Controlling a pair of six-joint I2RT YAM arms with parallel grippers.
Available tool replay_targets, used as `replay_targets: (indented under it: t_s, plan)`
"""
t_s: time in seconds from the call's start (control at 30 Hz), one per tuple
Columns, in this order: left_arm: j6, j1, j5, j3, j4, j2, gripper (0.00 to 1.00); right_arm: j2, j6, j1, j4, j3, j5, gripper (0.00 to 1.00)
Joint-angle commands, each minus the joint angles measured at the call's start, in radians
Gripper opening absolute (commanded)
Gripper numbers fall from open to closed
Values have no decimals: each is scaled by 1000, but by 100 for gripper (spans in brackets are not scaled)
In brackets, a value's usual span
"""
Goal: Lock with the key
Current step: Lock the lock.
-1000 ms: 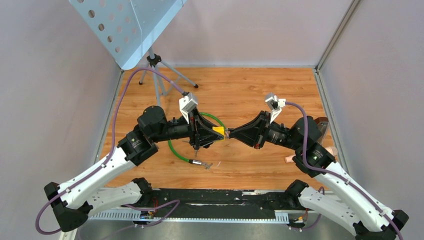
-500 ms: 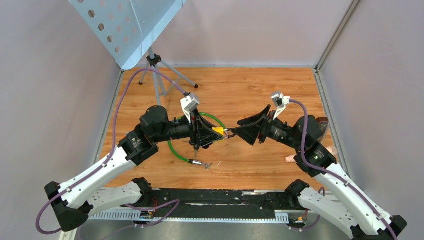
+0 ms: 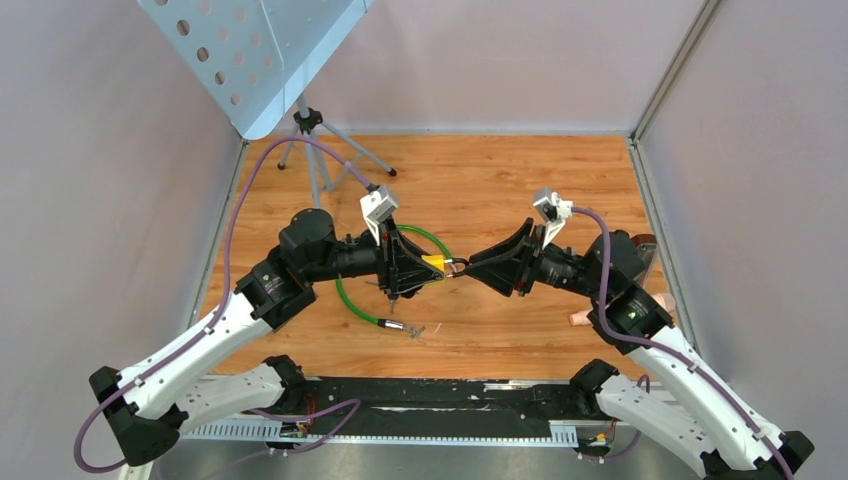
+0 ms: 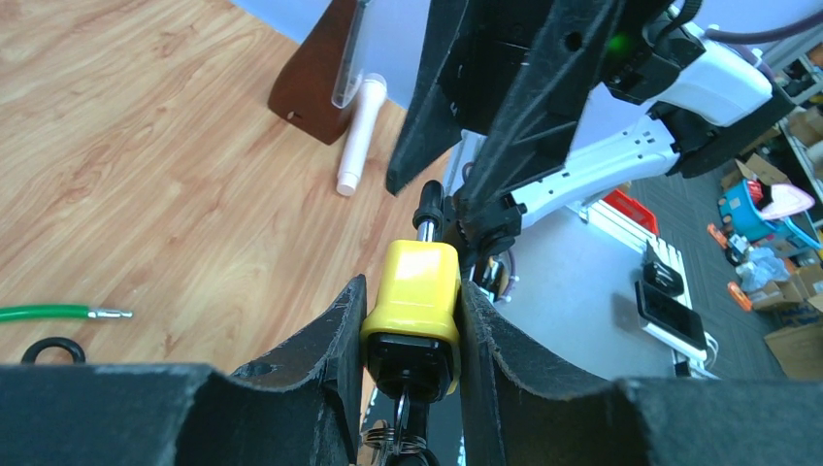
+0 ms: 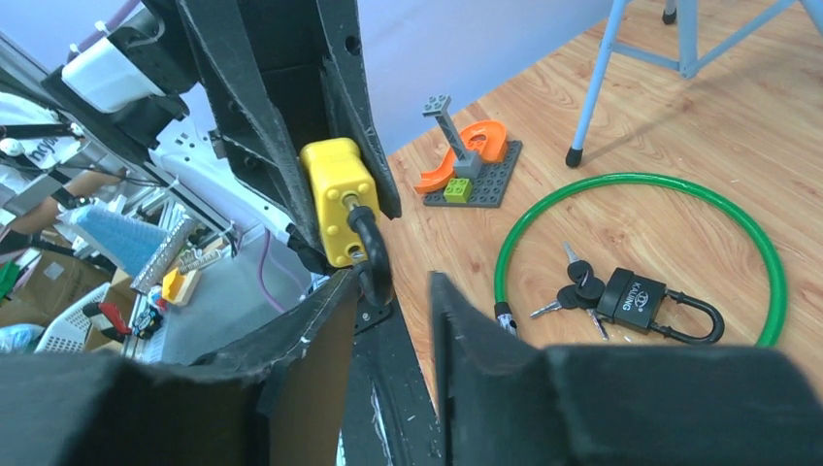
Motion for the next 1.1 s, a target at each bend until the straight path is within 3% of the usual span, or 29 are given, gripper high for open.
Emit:
replay_targets:
  t_s: [0.0,0.23,0.47,1.07]
  plan:
    - [10,5,74,63,94,-7,0,22,-42,-3,41,8,-57,30]
    - [-5,5,115,60,125,14,0,45,-31,-3,112,1,-83,1]
    - [-9,5,117,43,173,50,0,54,81,-2,228,-28,-170,0]
    - [-27,3,113,-2,305,135,0,166,249,49,357,-51,-158,0]
